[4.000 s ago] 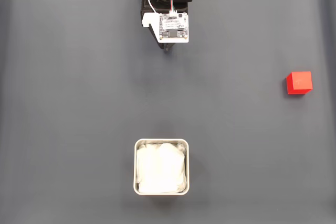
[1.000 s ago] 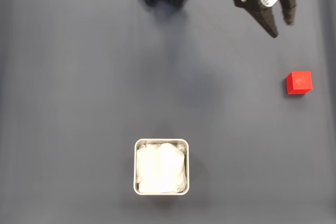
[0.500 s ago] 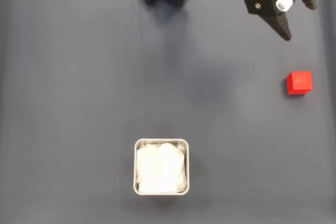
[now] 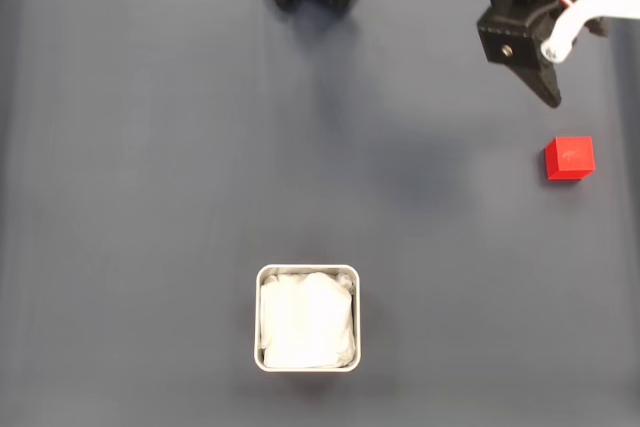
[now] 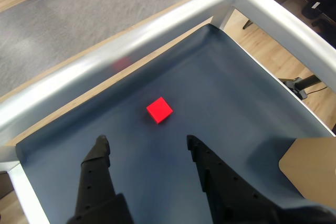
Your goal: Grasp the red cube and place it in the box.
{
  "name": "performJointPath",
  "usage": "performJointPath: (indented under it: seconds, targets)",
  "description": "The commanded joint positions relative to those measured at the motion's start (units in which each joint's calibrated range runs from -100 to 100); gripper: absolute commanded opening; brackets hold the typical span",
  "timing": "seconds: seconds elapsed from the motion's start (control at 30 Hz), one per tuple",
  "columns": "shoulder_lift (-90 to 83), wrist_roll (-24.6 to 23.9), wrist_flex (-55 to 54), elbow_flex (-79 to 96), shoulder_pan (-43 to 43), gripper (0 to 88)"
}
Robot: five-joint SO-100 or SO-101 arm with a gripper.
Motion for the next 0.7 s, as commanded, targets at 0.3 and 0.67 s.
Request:
performJointPath:
  seconds: [0.3, 0.67]
  targets:
    - [5.8, 0.6, -7.1, 0.1, 1.0, 37.3]
    - [10.8, 0.6, -12.6, 1.3, 1.2, 39.1]
